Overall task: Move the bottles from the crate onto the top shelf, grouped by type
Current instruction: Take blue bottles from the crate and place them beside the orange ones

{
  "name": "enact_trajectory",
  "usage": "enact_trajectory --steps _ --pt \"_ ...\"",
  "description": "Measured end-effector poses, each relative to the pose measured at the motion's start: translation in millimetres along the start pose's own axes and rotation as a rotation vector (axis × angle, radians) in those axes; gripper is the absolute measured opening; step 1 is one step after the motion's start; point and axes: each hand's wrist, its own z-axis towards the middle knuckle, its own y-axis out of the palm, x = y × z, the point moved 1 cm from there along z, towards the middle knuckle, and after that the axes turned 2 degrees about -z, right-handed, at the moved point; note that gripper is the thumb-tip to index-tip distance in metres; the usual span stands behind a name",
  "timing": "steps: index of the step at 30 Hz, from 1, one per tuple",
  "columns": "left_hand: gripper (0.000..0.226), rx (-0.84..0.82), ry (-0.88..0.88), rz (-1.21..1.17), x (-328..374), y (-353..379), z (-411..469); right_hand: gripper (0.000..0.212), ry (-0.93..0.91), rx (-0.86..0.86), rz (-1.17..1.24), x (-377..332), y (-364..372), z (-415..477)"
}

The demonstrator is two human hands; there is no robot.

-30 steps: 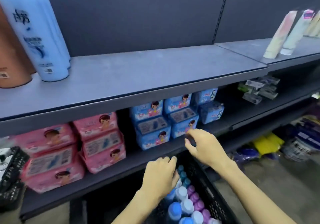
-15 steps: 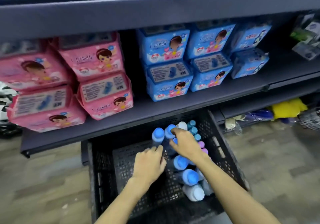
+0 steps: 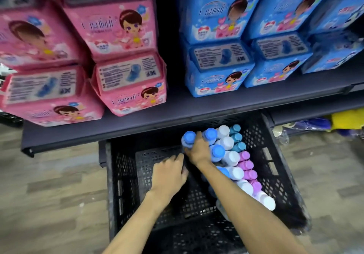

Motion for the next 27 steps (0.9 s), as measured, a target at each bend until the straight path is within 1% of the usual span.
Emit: enact_trajectory --steps 2,4,6,9,11,13,17,19,23,27 --pt "0.036 0.009 -0.02 0.009 -7.8 2.4 2.8 0.05 0.012 0.052 0.032 3.1 10.0 4.4" --pt "0.034 0.008 -0.041 0.015 -15.3 5.6 7.8 0.045 0.038 0.089 0.127 6.9 19.7 5.9" --pt "0.03 -0.003 -0.063 0.012 -22.4 9.2 13.4 0.04 0.035 0.108 0.166 14.1 29.3 6.9" --pt "0.027 0.0 -0.073 0.02 -30.3 14.5 19.5 0.038 -0.012 0.113 0.121 22.3 35.6 11.3" --pt "0.026 0.004 -0.079 0.016 -32.8 15.4 20.8 0.034 -0.039 0.102 0.14 22.7 35.9 14.8" --pt "0.025 0.01 -0.08 0.005 -33.3 13.4 20.1 0.041 -0.068 0.105 0.118 21.4 32.9 14.8" --pt "0.022 0.052 -0.049 -0.017 -36.4 -4.2 20.6 0.042 -0.086 0.13 0.156 21.7 14.5 0.2" --pt "0.023 0.067 -0.014 -0.004 -36.8 -19.6 24.2 0.047 -0.113 0.156 0.12 19.1 -1.2 -11.7" --pt "0.025 0.11 0.078 0.058 -28.2 -53.8 28.5 0.046 -0.24 0.194 0.077 4.2 -36.2 -32.2" --pt "0.024 0.153 0.13 0.074 -16.8 -85.3 24.6 0.056 -0.31 0.197 -0.016 -17.8 -67.2 -50.5"
